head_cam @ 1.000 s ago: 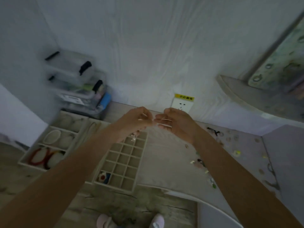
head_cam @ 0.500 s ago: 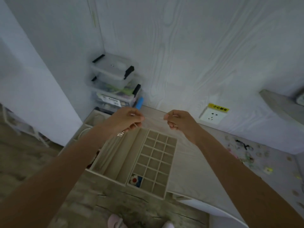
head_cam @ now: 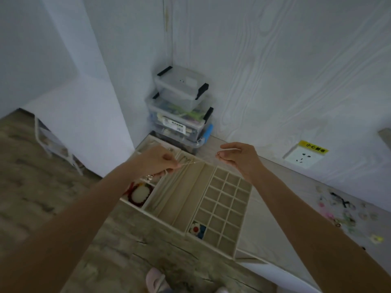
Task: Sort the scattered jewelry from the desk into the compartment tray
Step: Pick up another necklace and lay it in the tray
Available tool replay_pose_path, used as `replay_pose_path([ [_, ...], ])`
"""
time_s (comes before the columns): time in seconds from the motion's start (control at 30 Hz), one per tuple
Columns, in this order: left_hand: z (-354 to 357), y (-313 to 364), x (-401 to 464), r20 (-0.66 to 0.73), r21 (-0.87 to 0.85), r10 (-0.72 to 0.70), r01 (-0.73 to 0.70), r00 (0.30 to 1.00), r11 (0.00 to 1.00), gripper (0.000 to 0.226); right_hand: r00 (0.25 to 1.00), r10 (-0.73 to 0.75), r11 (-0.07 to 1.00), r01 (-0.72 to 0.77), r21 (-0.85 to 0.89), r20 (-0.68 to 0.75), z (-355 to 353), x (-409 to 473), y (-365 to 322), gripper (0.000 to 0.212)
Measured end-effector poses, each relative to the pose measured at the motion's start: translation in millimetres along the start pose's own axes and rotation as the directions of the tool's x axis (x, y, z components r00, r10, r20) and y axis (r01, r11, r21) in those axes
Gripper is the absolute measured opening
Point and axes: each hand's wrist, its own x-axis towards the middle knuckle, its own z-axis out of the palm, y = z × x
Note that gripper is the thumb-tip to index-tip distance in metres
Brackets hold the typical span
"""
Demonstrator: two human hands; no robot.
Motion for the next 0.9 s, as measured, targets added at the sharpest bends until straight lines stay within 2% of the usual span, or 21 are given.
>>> replay_pose_path([
  [0.13, 0, -14, -9, 0.051, -0.007, -0.073, 0.073, 0.996, 0.997, 0.024, 0.998, -0.025, 0.988, 0.017, -0.156, -0.055, 12, 5, 7, 0.012],
  [0.2, 1, -22, -12, 0.024, 0.002, -0.101, 0.1, 0.995, 0.995, 0.024, 0.996, -0.05, 0.972, 0.032, -0.233, -0.068, 17, 10, 13, 0.011],
  [0.33, 7, -35, -15, -0.013, -0.03, -0.124, 0.124, 0.992, 0.992, 0.025, 0.992, -0.103, 0.901, 0.062, -0.428, -0.073, 25, 23, 27, 0.015],
  [0.43, 12, -45, -14, -0.031, 0.01, -0.123, 0.123, 0.992, 0.992, 0.026, 0.99, -0.137, 0.829, 0.093, -0.551, -0.038, 33, 28, 33, 0.011],
  [0.57, 18, -52, -11, -0.077, 0.112, -0.143, 0.152, 0.987, 0.982, 0.021, 0.991, -0.129, 0.757, 0.12, -0.642, 0.033, 38, 35, 36, 0.008],
  [0.63, 23, -52, -10, -0.097, 0.167, -0.134, 0.149, 0.986, 0.975, 0.023, 0.993, -0.11, 0.736, 0.115, -0.667, 0.049, 40, 40, 38, 0.013],
  [0.9, 55, -62, -5, -0.05, 0.284, -0.203, 0.209, 0.978, 0.936, 0.031, 0.969, -0.243, 0.572, 0.179, -0.8, 0.043, 52, 56, 57, 0.017],
])
